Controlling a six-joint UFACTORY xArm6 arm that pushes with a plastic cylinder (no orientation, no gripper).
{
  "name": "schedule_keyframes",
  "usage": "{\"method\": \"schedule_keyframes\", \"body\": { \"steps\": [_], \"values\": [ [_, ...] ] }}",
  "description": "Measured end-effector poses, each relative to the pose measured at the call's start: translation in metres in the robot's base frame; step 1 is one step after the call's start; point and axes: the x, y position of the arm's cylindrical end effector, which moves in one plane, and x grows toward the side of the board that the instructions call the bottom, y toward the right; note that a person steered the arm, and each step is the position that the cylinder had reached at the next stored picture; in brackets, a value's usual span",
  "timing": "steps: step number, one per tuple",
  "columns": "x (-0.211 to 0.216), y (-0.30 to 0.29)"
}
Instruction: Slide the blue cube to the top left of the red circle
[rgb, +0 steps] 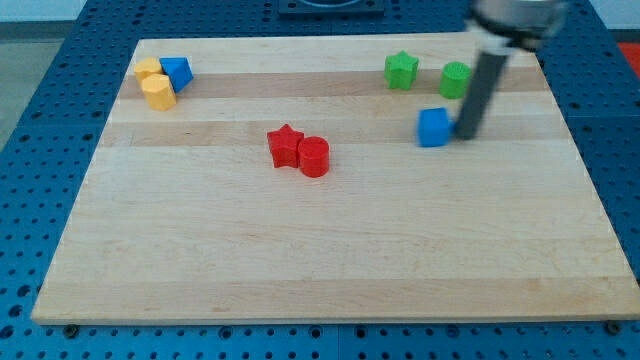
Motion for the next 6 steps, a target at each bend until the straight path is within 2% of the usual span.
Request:
{"method": "schedule_keyframes", "body": {
  "steps": [1, 2, 3, 6],
  "values": [
    [0.000, -0.110],
    [-0.002, -0.185],
    [-0.016, -0.207],
    [-0.019, -0.222]
  ]
}}
